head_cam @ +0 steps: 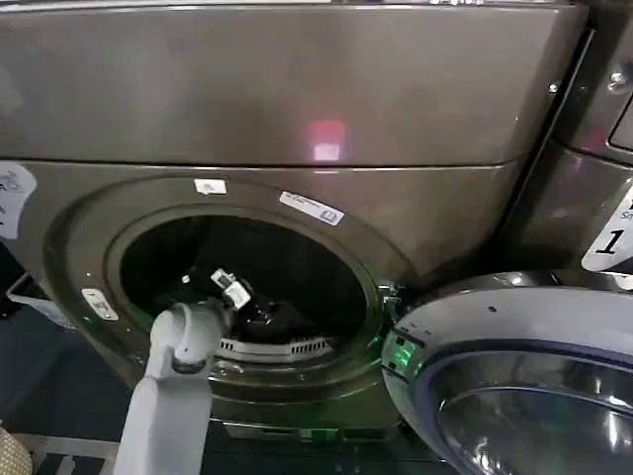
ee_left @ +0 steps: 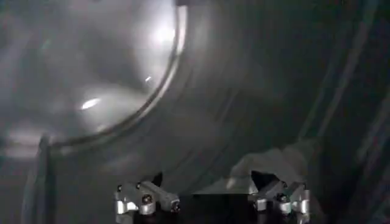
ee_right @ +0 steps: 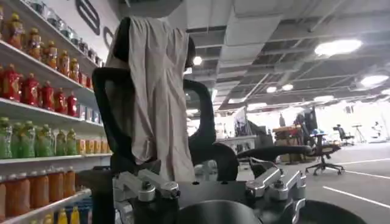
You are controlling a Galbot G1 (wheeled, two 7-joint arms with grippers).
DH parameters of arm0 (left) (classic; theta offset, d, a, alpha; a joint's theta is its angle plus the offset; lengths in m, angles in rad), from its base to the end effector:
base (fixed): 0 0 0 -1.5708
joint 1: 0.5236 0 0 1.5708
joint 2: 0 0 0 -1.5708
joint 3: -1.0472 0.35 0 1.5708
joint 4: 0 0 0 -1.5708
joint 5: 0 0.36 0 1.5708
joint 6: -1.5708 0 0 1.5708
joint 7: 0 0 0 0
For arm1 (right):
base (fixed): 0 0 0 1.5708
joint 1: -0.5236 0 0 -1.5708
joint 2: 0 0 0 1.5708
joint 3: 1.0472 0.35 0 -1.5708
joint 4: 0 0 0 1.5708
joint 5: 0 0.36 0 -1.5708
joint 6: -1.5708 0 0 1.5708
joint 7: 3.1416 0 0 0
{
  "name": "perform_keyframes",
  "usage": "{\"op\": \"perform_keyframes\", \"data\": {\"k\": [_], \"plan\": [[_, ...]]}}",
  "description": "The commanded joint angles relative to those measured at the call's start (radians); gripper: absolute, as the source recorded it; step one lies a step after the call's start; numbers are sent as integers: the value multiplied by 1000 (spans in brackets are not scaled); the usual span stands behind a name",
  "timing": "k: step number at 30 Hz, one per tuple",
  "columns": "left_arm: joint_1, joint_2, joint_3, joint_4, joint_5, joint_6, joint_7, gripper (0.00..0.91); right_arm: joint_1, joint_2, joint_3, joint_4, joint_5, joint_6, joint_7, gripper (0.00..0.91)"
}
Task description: Grasp the clothes from the dryer.
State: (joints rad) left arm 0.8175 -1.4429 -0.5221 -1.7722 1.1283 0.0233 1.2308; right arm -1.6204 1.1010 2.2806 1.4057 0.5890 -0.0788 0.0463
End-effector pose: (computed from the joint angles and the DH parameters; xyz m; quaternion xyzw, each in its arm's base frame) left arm 0.4062 0.0349 -0.1882 -0.3583 -0.7163 -0.5674 0.1916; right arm -0.1674 -0.4964 -0.1381 0.7088 0.6913 -0.0675 0.1234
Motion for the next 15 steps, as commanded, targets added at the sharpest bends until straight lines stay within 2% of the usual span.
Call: {"op": "perform_keyframes", "data": {"k": [1,15], "plan": [[-73,2,-9,99,86,-304,118,907,1,0,0,4,-2,1,1,907],[-146,-27,-8,280,61,-268,117,907,7,-8,-5,6,-6,3,0,907]]}}
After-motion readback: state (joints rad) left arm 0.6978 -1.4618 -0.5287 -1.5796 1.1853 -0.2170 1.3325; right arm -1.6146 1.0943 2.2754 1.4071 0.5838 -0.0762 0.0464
